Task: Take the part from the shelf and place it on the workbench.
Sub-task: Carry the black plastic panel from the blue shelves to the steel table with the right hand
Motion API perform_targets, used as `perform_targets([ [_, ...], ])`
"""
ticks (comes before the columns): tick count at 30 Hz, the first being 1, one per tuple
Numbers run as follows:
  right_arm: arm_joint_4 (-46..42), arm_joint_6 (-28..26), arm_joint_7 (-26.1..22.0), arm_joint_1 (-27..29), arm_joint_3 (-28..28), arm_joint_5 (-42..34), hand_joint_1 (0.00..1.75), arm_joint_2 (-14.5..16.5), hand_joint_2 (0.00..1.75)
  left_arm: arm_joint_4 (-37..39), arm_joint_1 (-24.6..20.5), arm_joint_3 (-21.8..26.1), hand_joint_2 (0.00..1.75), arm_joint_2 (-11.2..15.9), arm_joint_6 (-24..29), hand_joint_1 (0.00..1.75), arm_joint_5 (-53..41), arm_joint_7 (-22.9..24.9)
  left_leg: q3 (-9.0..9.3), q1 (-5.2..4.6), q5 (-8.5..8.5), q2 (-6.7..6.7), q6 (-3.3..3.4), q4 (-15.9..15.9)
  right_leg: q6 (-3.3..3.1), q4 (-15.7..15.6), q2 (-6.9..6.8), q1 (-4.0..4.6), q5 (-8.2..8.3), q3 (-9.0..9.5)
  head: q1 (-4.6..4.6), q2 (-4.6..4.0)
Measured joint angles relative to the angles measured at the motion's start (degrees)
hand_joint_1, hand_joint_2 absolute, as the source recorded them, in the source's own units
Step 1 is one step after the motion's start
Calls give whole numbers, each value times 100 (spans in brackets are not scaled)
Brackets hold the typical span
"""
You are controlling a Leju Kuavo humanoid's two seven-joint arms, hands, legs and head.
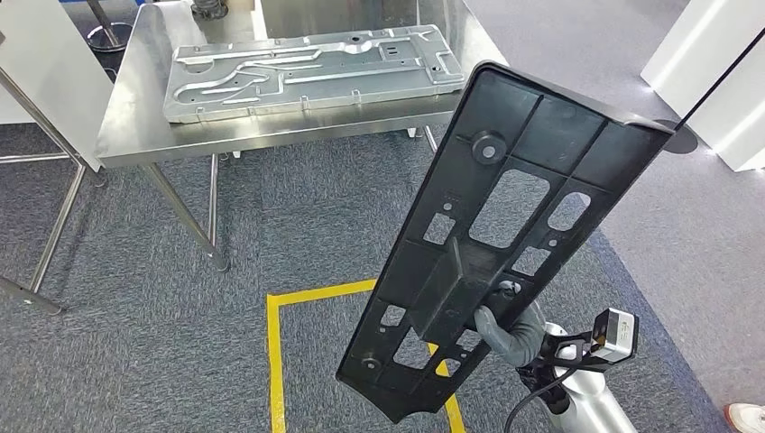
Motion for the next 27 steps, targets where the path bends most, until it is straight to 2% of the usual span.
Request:
perform_targets([
  [1, 0, 0, 1, 0, -1, 1, 175, 0, 175, 0, 4, 0, 175, -1, 0, 0, 1, 0, 72, 0, -53, -2, -11, 0, -6, -225, -1, 0, 216, 20, 0, 0],
  [2, 0, 1, 1, -1, -2, 2, 175, 0, 175, 0, 6, 0, 175, -4, 0, 0, 1, 0, 142, 0, -113, -4, -27, 0, -28, -604, -3, 1, 519, 123, 0, 0],
  [3, 2, 2, 1, -3, -5, 1, 175, 1, 175, 1, 6, 0, 175, -8, 0, 0, 1, 0, 216, -6, -173, -6, -50, 7, -51, -972, -7, 12, 746, 230, -1, 0],
  [4, 4, 3, 3, -6, -8, 3, 175, 4, 175, 1, 3, 0, 175, -13, 1, 0, 2, -3, 260, -11, -226, -6, -79, 10, -86, -1247, -11, 27, 878, 316, 0, 0],
  [5, 6, 5, 7, -7, -11, 4, 175, 7, 175, 2, -1, 0, 175, -16, 1, 0, 3, -5, 282, -17, -273, -4, -114, 8, -123, -1397, -13, 42, 945, 360, 1, 0],
  [7, 8, 7, 13, -12, -16, 5, 175, 11, 175, 2, -12, 0, 175, -18, 3, 0, 5, -12, 314, -25, -304, 2, -182, 33, -197, -1433, -6, 54, 901, 389, 1, 0],
  [9, 8, 8, 13, -16, -22, 2, 175, 10, 175, 1, -27, 0, 175, -16, 6, 0, 9, -17, 264, -18, -293, 10, -237, 246, -262, -1477, -2, 36, 882, 484, 1, 0],
  [11, 9, 11, 12, -25, -30, 0, 175, 6, 175, 0, -36, 0, 175, -16, 9, 0, 13, -23, -67, 0, -394, 15, -292, 820, -312, -1516, -7, 24, 822, 600, 1, 0],
  [13, 11, 13, 12, -26, -33, -1, 175, 2, 175, 0, -26, 0, 175, -17, 9, 0, 14, -28, -547, 20, -676, 16, -342, 1485, -338, -1524, -6, 26, 744, 685, 0, 0],
  [14, 12, 13, 12, -23, -33, -1, 175, 2, 175, 0, -20, 1, 175, -17, 8, 0, 15, -30, -731, 28, -788, 16, -356, 1663, -340, -1524, -2, 28, 701, 733, 0, 0],
  [15, 13, 14, 12, -20, -33, -1, 175, 2, 175, 0, -17, 1, 175, -17, 7, 0, 16, -32, -835, 32, -797, 17, -358, 1674, -339, -1524, 4, 29, 655, 791, 0, 0],
  [16, 13, 14, 12, -19, -33, -1, 175, 2, 175, 0, -16, 2, 175, -16, 7, 0, 18, -33, -853, 32, -672, 17, -346, 1510, -334, -1524, 8, 31, 606, 861, 0, 0],
  [18, 15, 14, 12, -21, -33, -1, 175, 2, 175, 0, -11, 2, 175, -14, 6, 0, 19, -33, -699, 17, -86, 17, -270, 797, -316, -1529, 10, 36, 510, 995, 0, 0],
  [19, 19, 15, 12, -23, -33, -1, 175, 2, 175, 0, -7, 2, 175, -12, 5, 0, 20, -32, -626, -2, 129, 17, -230, 483, -297, -1533, 15, 40, 470, 1040, 0, 0],
  [20, 25, 19, 13, -25, -33, -1, 175, 2, 175, 0, -3, 2, 175, -10, 4, 0, 21, -30, -572, -26, 270, 17, -192, 273, -268, -1545, 20, 41, 438, 1066, 0, 0],
  [21, 32, 26, 13, -25, -33, -1, 175, 2, 175, 0, 3, 2, 175, -8, 7, 0, 22, -25, -557, -47, 315, 17, -155, 173, -229, -1537, 25, 41, 430, 1083, 0, 0],
  [22, 38, 37, 9, -26, -33, -3, 175, 2, 175, 0, 8, 3, 175, -5, 16, 0, 26, -15, -536, -56, 282, 14, -126, 145, -183, -1532, 30, 42, 433, 1106, 0, 0],
  [24, 44, 66, -6, -42, -33, -9, 175, 11, 175, 0, 21, 4, 175, -3, 45, 0, 41, 9, -420, -35, 321, 10, -57, 60, -116, -1444, 24, 34, 410, 1128, 0, 0],
  [25, 45, 79, -17, -64, -33, -13, 175, 23, 175, 0, 20, 5, 175, -2, 57, 0, 54, 17, -350, -24, 318, 8, -33, 29, -90, -1314, 22, 29, 349, 1081, 1, 0],
  [27, 54, 91, -27, -107, -33, -16, 175, 58, 175, 0, 12, 6, 175, 1, 70, 0, 71, 20, -252, -20, 287, 8, 2, -2, -53, -736, 18, 18, 99, 763, 2, 0],
])
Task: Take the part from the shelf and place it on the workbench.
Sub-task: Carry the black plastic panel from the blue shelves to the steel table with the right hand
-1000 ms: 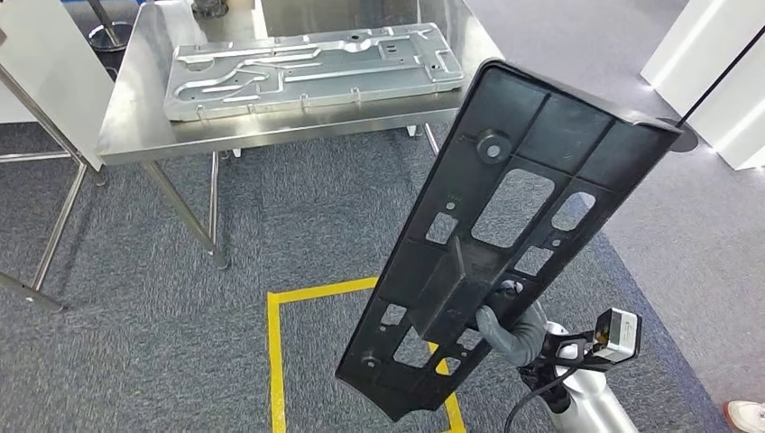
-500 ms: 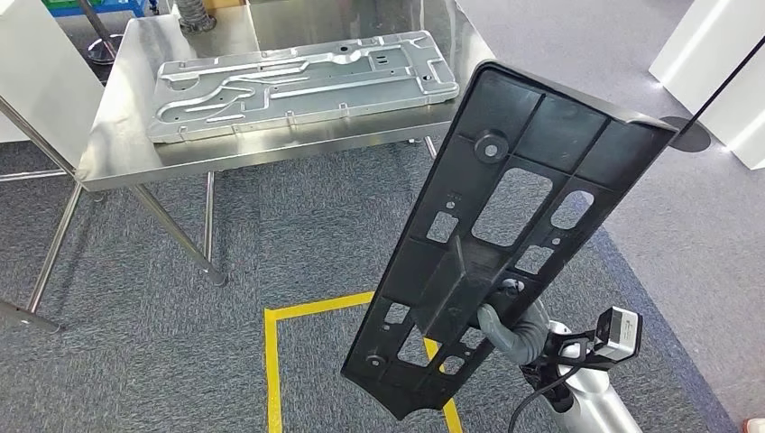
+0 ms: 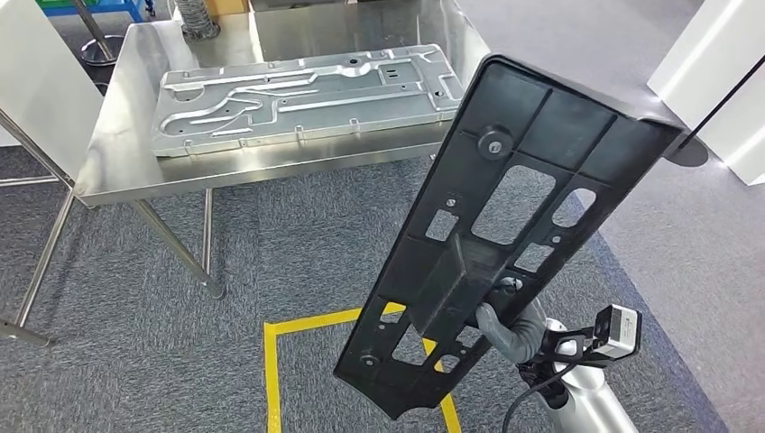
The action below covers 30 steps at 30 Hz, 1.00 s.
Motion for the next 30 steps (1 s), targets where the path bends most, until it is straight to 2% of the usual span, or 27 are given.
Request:
perform_targets([
  [2, 20, -11, 6, -18, 1, 0, 175, 19, 175, 0, 4, 1, 175, 2, 7, 0, 4, 5, 59, -2, -64, -4, 11, 1, 31, 630, -2, -12, -243, -452, 0, 0],
  [3, 29, -20, 15, -19, 2, 0, 175, 22, 175, 0, 12, 2, 175, 3, 9, 0, 5, 9, 101, -1, -103, -10, 7, 3, 46, 734, -3, -21, -241, -591, 0, 0],
  [4, 36, -28, 28, -24, 2, 0, 175, 22, 175, 0, 20, 2, 175, 3, 10, 0, 5, 14, 156, 1, -148, -15, -2, 5, 48, 616, -6, -29, -108, -622, 0, 0],
  [6, 38, -46, 57, -40, 3, 0, 175, 25, 175, 0, 32, 3, 175, 2, 11, 0, 6, 17, 279, 4, -251, -23, -33, 8, 33, -92, -19, -37, 434, -442, 0, 0],
  [7, 42, -57, 70, -50, 4, 0, 175, 28, 175, 1, 34, 3, 175, 1, 11, 0, 6, 16, 336, -1, -304, -24, -60, 16, 12, -433, -26, -26, 621, -340, 0, 0],
  [8, 45, -67, 81, -58, 5, -1, 175, 31, 175, 1, 33, 3, 175, 0, 12, 0, 6, 16, 364, -6, -350, -24, -93, 19, -17, -656, -32, -10, 739, -271, -1, 0],
  [9, 48, -75, 89, -64, 7, -3, 175, 32, 175, 2, 31, 3, 175, 2, 14, 0, 6, 15, 389, -11, -381, -22, -130, 28, -49, -758, -33, 3, 776, -244, -1, 0],
  [10, 51, -81, 93, -69, 8, -8, 175, 33, 175, 2, 28, 4, 175, 4, 18, 0, 6, 15, 413, -15, -397, -20, -166, 41, -83, -762, -30, 18, 737, -237, -1, 0],
  [12, 51, -87, 96, -75, 9, -17, 175, 29, 175, 2, 21, 5, 175, 9, 26, 0, 5, 14, 408, -8, -414, -12, -227, 138, -156, -784, -21, 8, 751, -174, -1, 0],
  [13, 50, -88, 96, -77, 9, -20, 175, 22, 175, 2, 16, 5, 175, 9, 28, 0, 4, 13, 335, -2, -443, -7, -252, 294, -189, -797, -24, 2, 727, -130, -1, 0],
  [14, 50, -87, 95, -76, 9, -22, 175, 14, 175, 2, 12, 5, 175, 9, 28, 0, 3, 13, 187, 9, -519, -1, -279, 561, -217, -809, -26, -6, 701, -83, -2, 0],
  [17, 52, -90, 93, -51, 9, -29, 175, 3, 175, 2, 12, 6, 175, 8, 24, 0, 1, 8, -494, 47, -924, 7, -348, 1595, -253, -818, -33, -6, 592, 24, -3, 0],
  [18, 52, -91, 92, -37, 9, -30, 175, 3, 175, 2, 7, 7, 175, 8, 20, 0, -3, 8, -640, 56, -963, 8, -361, 1738, -250, -817, -32, -7, 553, 69, -2, 0],
  [19, 53, -92, 91, -26, 9, -30, 175, 3, 175, 2, 0, 7, 175, 8, 15, 0, -5, 9, -687, 62, -876, 9, -367, 1677, -244, -817, -29, -10, 510, 125, -2, 0],
  [20, 54, -93, 90, -19, 9, -31, 175, 3, 175, 2, -2, 7, 175, 10, 11, 0, -10, 14, -636, 67, -662, 10, -363, 1417, -233, -817, -26, -13, 463, 192, -2, 0],
  [21, 54, -93, 87, -16, 9, -32, 175, 3, 175, 2, 5, 7, 175, 13, 9, 0, -14, 22, -522, 69, -360, 10, -347, 1023, -218, -820, -22, -16, 413, 256, -2, 0],
  [22, 55, -93, 85, -14, 9, -32, 175, 3, 175, 2, 15, 7, 175, 15, 7, 0, -15, 27, -414, 59, -145, 11, -326, 653, -195, -817, -16, -14, 367, 317, -2, 0],
  [23, 55, -93, 81, -14, 9, -34, 175, 3, 175, 2, 21, 7, 175, 18, 4, 0, -16, 32, -331, 46, -22, 13, -295, 382, -164, -818, -10, -11, 328, 352, -2, 0],
  [24, 55, -93, 80, -12, 9, -34, 175, 3, 175, 2, 24, 7, 175, 19, -1, 0, -16, 33, -287, 30, 39, 13, -261, 235, -127, -826, -5, -8, 297, 372, -2, 0],
  [26, 54, -93, 78, -10, 9, -35, 175, 3, 175, 2, 24, 8, 175, 19, -7, 0, -17, 33, -241, 20, 14, 6, -190, 179, -44, -809, 1, -4, 287, 406, -2, 0],
  [28, 53, -93, 77, -14, 9, -36, 175, 15, 175, 2, 26, 9, 175, 17, -8, 0, -18, 32, -137, 35, 32, -2, -120, 114, 18, -643, -4, -14, 265, 387, -2, 0],
  [29, 52, -93, 75, -19, 9, -38, 175, 23, 175, 2, 20, 9, 175, 16, -9, 0, -18, 31, -78, 40, 20, -4, -88, 90, 37, -436, -7, -19, 199, 281, -1, 0],
  [30, 53, -93, 76, -20, 9, -38, 175, 31, 175, 2, 14, 9, 175, 15, -10, 0, -18, 30, -36, 40, -2, -3, -62, 74, 50, -129, -10, -22, 92, 99, -1, 0],
])
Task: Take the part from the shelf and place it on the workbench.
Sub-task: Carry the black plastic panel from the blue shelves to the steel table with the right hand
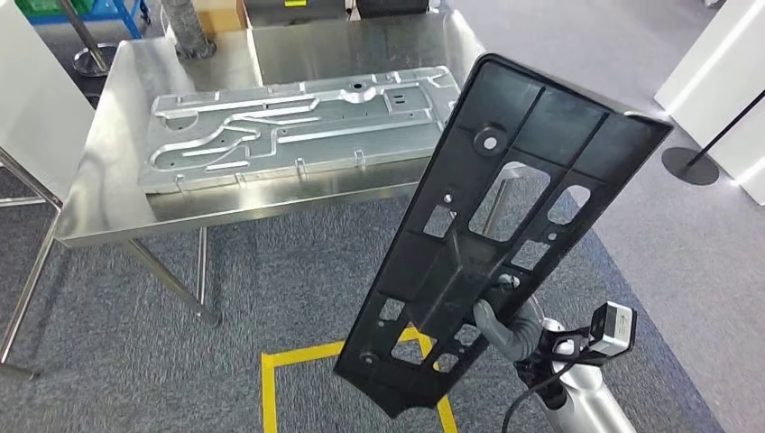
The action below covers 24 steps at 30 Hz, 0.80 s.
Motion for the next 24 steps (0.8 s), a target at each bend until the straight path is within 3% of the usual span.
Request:
perform_targets([
  [2, 7, 0, 0, 6, 0, 0, 175, 6, 175, 0, -6, 0, 175, -1, -4, 0, 1, -2, 60, -14, -63, -2, 34, -4, 17, 682, 0, 3, -272, -482, -1, 0],
  [3, 14, 0, 1, 10, 0, 1, 175, 7, 175, 0, -2, 0, 175, -1, -8, 0, 2, -2, 100, -24, -103, -4, 40, -3, 18, 876, 0, 3, -336, -672, -1, 0],
  [4, 20, 0, 1, 12, 0, 1, 175, 7, 175, 0, 4, 0, 175, -1, -11, 0, 2, -2, 151, -33, -148, -8, 42, -3, 11, 880, -1, 5, -291, -774, -1, 0],
  [5, 25, 0, 1, 12, 0, 1, 175, 7, 175, 0, 8, 0, 175, -1, -13, 0, 2, -2, 217, -41, -197, -11, 39, -3, -10, 687, -1, 11, -123, -779, -1, 0],
  [7, 31, 0, 1, 11, 0, 1, 175, 7, 175, 3, 12, 0, 175, -7, -17, 0, 2, -2, 360, -53, -306, -16, 18, 1, -92, -41, 0, 49, 439, -604, -1, 0],
  [9, 40, 0, 4, 9, 1, 3, 175, 9, 175, 8, 9, 0, 175, -15, -20, 0, 3, -3, 436, -64, -403, -24, -34, -2, -165, -513, -2, 95, 729, -473, 4, 0],
  [13, 48, -1, 1, -1, 0, 2, 175, 11, 175, 10, -8, 0, 175, -13, -21, 0, 4, -3, 485, -71, -469, -16, -160, 144, -264, -657, 2, 75, 720, -315, 6, 0],
  [15, 48, -1, -5, -6, 0, 1, 175, 7, 175, 9, -18, 0, 175, -9, -24, 0, 2, -5, 241, -44, -614, -2, -226, 615, -314, -695, -9, 53, 669, -204, 5, 0],
  [18, 49, 1, -10, 7, 2, 1, 175, 2, 175, 9, -15, 2, 175, -9, -29, 0, 1, -10, -415, 24, -974, 5, -319, 1539, -336, -700, -11, 48, 561, -100, 4, 0],
  [19, 49, 1, -11, 13, 2, 1, 175, 2, 175, 9, -17, 3, 175, -9, -30, 0, 1, -13, -533, 45, -961, 8, -346, 1596, -328, -700, -9, 41, 518, -49, 4, 0],
  [20, 49, 0, -13, 17, 2, 2, 175, 2, 175, 9, -20, 4, 175, -9, -30, 0, 3, -13, -555, 64, -817, 11, -367, 1460, -314, -700, -6, 31, 471, 15, 4, 0],
  [22, 49, 0, -15, 16, 1, 4, 175, 2, 175, 10, -9, 4, 175, -5, -26, 0, 2, -10, -398, 91, -250, 15, -394, 764, -269, -700, -1, 9, 371, 150, 5, 0],
  [24, 47, 1, -19, 8, 1, 9, 175, 2, 175, 12, 6, 4, 175, -2, -22, 0, 2, -9, -253, 76, 35, 26, -358, 216, -197, -688, 10, 6, 286, 222, 5, 0],
])
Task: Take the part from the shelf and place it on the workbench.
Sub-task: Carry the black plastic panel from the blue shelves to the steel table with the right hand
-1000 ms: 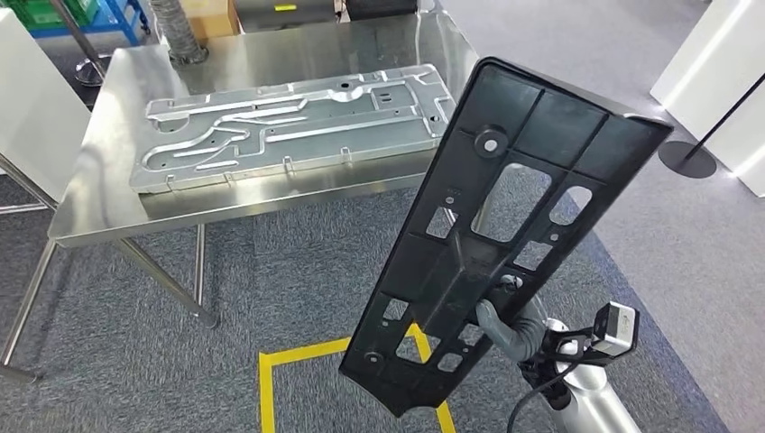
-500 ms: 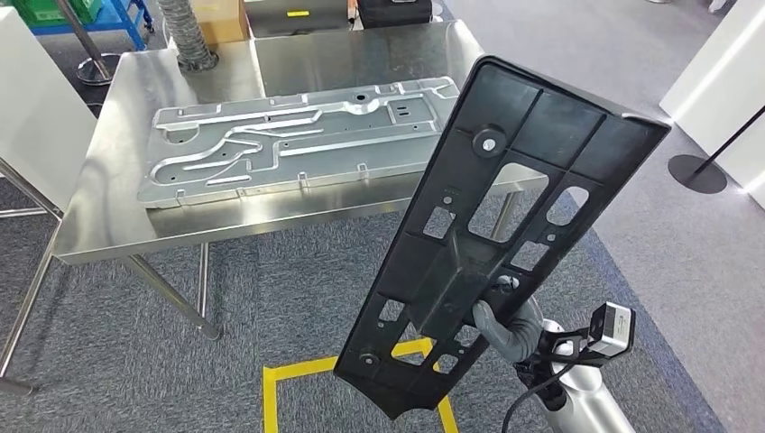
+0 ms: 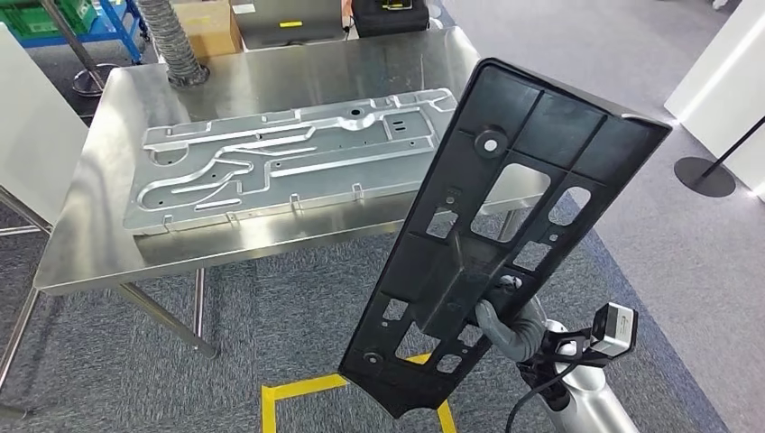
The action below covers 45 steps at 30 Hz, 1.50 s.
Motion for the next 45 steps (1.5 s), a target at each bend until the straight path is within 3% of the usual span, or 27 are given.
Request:
perform_targets([
  [5, -12, 0, -2, -24, 2, 9, 175, 19, 175, 1, 1, 2, 175, 2, 6, 0, 4, -4, 117, -25, -3, -11, 233, -149, 181, 129, -12, -16, -180, -2, 1, 0],
  [6, -16, -1, -4, -30, 3, 9, 175, 26, 175, 1, -3, 2, 175, 1, 6, 0, 3, -4, 158, -18, -12, -11, 268, -178, 195, 356, -16, -19, -284, -114, 1, 0],
  [8, -14, -1, -7, -27, 3, 9, 175, 31, 175, 1, -9, 2, 175, -1, 6, 0, 3, -5, 223, -33, -70, -11, 318, -191, 209, 1140, -19, -12, -552, -584, 1, 0],
  [9, -13, 0, -8, -21, 3, 9, 175, 31, 175, 1, -6, 2, 175, -1, 7, 0, 4, -4, 259, -45, -107, -14, 332, -190, 212, 1487, -19, -9, -612, -831, 1, 0],
  [10, -12, 1, -7, -16, 3, 9, 175, 31, 175, 1, 1, 2, 175, -1, 7, 0, 5, -4, 307, -58, -149, -19, 340, -190, 208, 1675, -19, -7, -566, -1010, 1, 0],
  [11, -11, 1, -7, -15, 3, 9, 175, 31, 175, 1, 8, 2, 175, -1, 8, 0, 6, -4, 367, -69, -196, -26, 341, -189, 192, 1615, -19, -4, -390, -1067, 1, 0],
  [12, -11, 2, -7, -18, 3, 9, 175, 31, 175, 1, 13, 2, 175, -1, 9, 0, 7, -4, 442, -79, -248, -33, 337, -189, 164, 1321, -20, 3, -111, -1008, 1, 0],
  [14, -10, 4, -5, -29, 3, 10, 175, 31, 175, 2, 14, 2, 175, -8, 10, 0, 7, -4, 575, -101, -356, -40, 310, -191, 76, 573, -25, 46, 376, -768, 1, 0],
  [15, -8, 5, -3, -40, 4, 10, 175, 32, 175, 3, 11, 2, 175, -12, 12, 0, 8, -4, 612, -108, -399, -42, 285, -194, 33, 302, -30, 71, 471, -665, 1, 0],
  [17, -5, 7, 8, -55, 4, 12, 175, 34, 175, 5, 3, 2, 175, -18, 16, 0, 8, -5, 634, -113, -451, -37, 226, -219, -28, 149, -32, 110, 419, -590, 1, 0],
  [20, -13, 8, 18, -61, 4, 13, 175, 35, 175, 3, -20, 2, 175, -14, 22, 0, 5, -8, 667, -118, -561, -17, 136, -169, -94, 25, -20, 64, 360, -474, -1, 0],
  [22, -17, 10, 22, -70, 5, 12, 175, 34, 175, 1, -24, 2, 175, -11, 24, 0, 5, -11, 404, -96, -802, -13, 83, 367, -134, -36, -29, 39, 316, -365, -1, 0],
  [24, -16, 14, 23, -70, 7, 11, 175, 33, 175, 1, -17, 4, 175, -11, 24, 0, 16, -20, -87, -70, -1038, -11, 44, 1158, -152, -41, -35, 40, 244, -283, -2, 0],
  [25, -15, 16, 24, -65, 7, 12, 175, 33, 175, 1, -17, 5, 175, -11, 24, 0, 20, -26, -269, -61, -1026, -11, 33, 1382, -150, -40, -34, 40, 203, -235, -2, 0],
  [26, -15, 19, 25, -61, 8, 13, 175, 33, 175, 1, -19, 7, 175, -11, 26, 0, 24, -30, -348, -55, -886, -11, 27, 1382, -145, -40, -31, 40, 160, -178, -2, 0],
  [28, -14, 30, 26, -62, 9, 14, 175, 32, 175, 1, -17, 8, 175, -5, 36, 0, 22, -30, -201, -47, -333, -9, 38, 765, -123, -39, -24, 38, 57, -33, -2, 0],
  [30, -9, 45, 27, -74, 10, 14, 175, 32, 175, 2, 1, 9, 175, 2, 44, 0, 22, -29, 49, -62, 13, -9, 82, 118, -75, -37, -13, 50, -32, 71, -2, 0],
  [34, 1, 69, 33, -107, 15, 11, 175, 37, 175, 3, 10, 9, 175, 5, 46, 0, 22, -32, 169, -86, -53, -22, 238, -151, 49, -47, -18, 55, -103, 84, -2, 0],
  [36, 0, 79, 32, -125, 16, 10, 175, 46, 175, 3, 15, 10, 175, 4, 47, 0, 22, -38, 248, -67, -74, -24, 310, -215, 104, 183, -23, 46, -227, -2, -1, 0],
  [37, 1, 83, 31, -131, 16, 9, 175, 49, 175, 3, 14, 11, 175, 4, 46, 0, 22, -39, 290, -61, -90, -22, 337, -238, 122, 484, -23, 39, -348, -163, -1, 0],
  [39, 17, 86, 29, -125, 16, 7, 175, 50, 175, 3, 9, 11, 175, 4, 44, 0, 20, -39, 339, -74, -140, -22, 374, -242, 143, 1295, -23, 38, -593, -673, 0, 0],
  [40, 27, 85, 30, -114, 16, 7, 175, 50, 175, 3, 12, 11, 175, 5, 43, 0, 19, -39, 367, -84, -167, -23, 382, -240, 145, 1583, -23, 37, -619, -897, -1, 0],
  [41, 35, 81, 30, -105, 16, 6, 175, 50, 175, 3, 15, 11, 175, 5, 43, 0, 19, -38, 405, -94, -198, -26, 385, -238, 137, 1657, -23, 39, -521, -1019, -1, 0],
  [42, 39, 76, 30, -102, 16, 5, 175, 50, 175, 3, 18, 11, 175, 5, 43, 0, 18, -36, 455, -103, -232, -31, 383, -236, 118, 1495, -23, 43, -307, -1022, -1, 0],
  [44, 41, 48, 33, -110, 16, 3, 175, 50, 175, 4, 22, 11, 175, 1, 44, 0, 17, -29, 555, -113, -314, -40, 364, -239, 41, 753, -24, 67, 232, -783, -1, 0],
  [45, 41, 26, 39, -118, 16, 2, 175, 52, 175, 5, 20, 11, 175, -3, 45, 0, 18, -25, 581, -121, -349, -43, 344, -232, -1, 424, -26, 92, 399, -668, -1, 0],
])
